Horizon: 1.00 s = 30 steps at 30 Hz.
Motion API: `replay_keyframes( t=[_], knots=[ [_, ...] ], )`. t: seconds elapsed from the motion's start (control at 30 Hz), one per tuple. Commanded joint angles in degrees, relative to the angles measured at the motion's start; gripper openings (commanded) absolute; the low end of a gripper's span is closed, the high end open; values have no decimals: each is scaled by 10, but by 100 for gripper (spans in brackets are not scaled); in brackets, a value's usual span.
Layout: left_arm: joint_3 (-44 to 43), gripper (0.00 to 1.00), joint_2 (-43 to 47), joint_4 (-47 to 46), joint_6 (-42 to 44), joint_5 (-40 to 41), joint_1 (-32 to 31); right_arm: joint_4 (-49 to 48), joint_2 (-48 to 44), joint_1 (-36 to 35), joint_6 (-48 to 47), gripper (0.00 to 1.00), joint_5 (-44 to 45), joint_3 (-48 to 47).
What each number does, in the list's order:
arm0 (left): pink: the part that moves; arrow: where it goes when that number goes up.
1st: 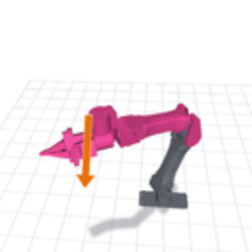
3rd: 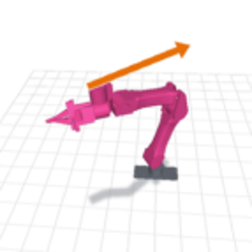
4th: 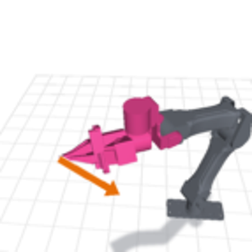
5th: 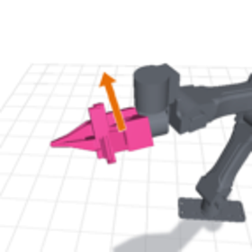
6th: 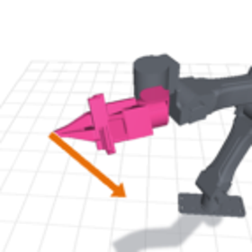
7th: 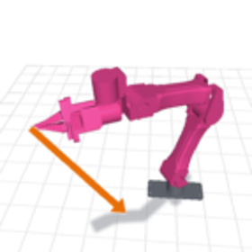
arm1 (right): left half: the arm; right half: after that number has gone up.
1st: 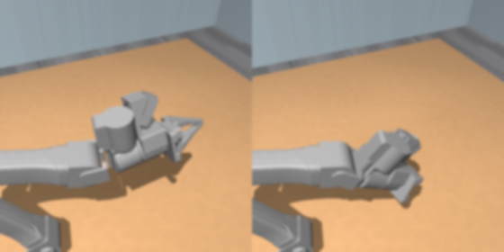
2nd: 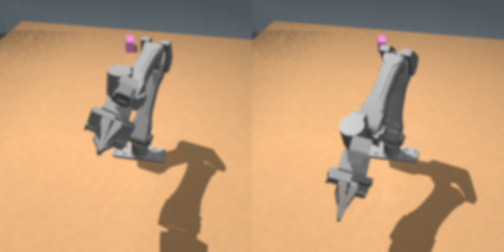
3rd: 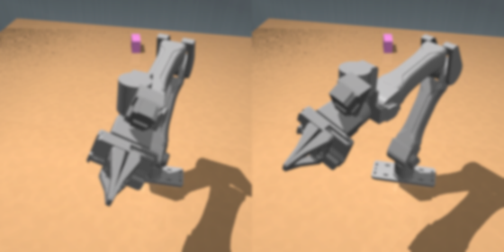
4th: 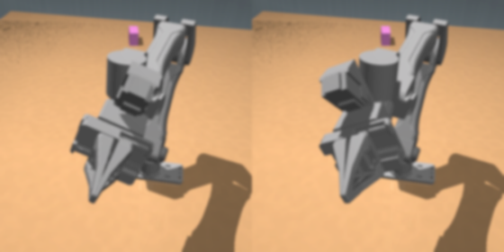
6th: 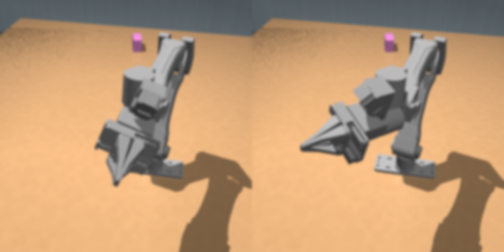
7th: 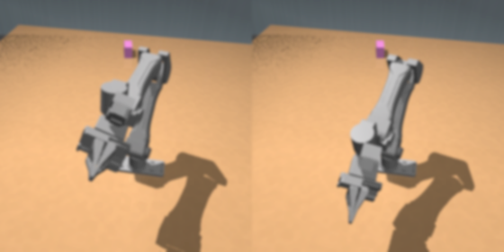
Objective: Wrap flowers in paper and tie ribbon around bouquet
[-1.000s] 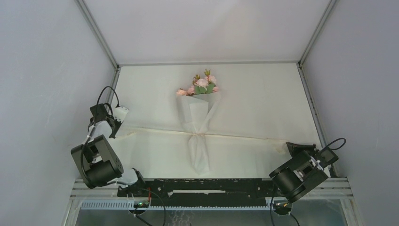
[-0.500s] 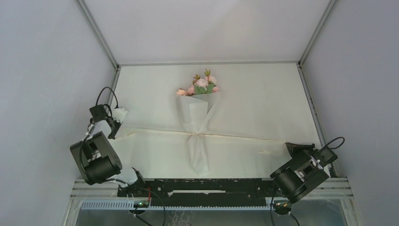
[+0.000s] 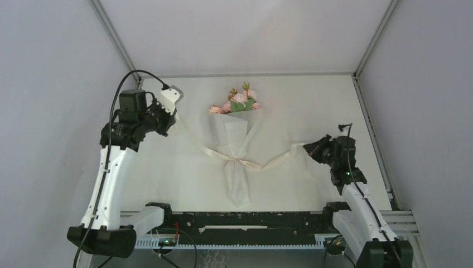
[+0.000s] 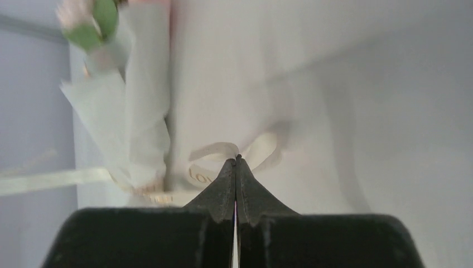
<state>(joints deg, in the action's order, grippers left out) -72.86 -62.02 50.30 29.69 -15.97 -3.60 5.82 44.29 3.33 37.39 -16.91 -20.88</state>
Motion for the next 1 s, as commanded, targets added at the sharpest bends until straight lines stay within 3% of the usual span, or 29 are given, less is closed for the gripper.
replay_keyframes(
  t=[0.0, 0.13, 0.3, 0.53, 0.73, 0.77, 0.83, 0.97],
  knots=[
    [-92, 0, 54, 95, -118, -128, -69, 67, 17, -131, 25, 0, 72, -25],
    [-105, 0, 119, 95, -156, -154, -108, 140, 29, -232, 19, 0, 102, -74],
    [-56, 0, 199, 97, -162, -159, -114, 239, -23, -314, 22, 0, 162, -136],
    [-47, 0, 270, 106, -161, -138, -114, 339, -109, -322, -8, 0, 195, -239],
    [-36, 0, 266, 125, -178, -128, -115, 411, -33, -289, -64, 0, 206, -294],
    [-33, 0, 265, 125, -181, -126, -115, 420, -16, -271, -66, 10, 202, -295],
    [-35, 0, 262, 126, -186, -125, -114, 434, 13, -230, -74, 58, 198, -296],
    [-32, 0, 259, 125, -196, -145, -114, 392, -3, -204, -88, 98, 221, -296]
  ],
)
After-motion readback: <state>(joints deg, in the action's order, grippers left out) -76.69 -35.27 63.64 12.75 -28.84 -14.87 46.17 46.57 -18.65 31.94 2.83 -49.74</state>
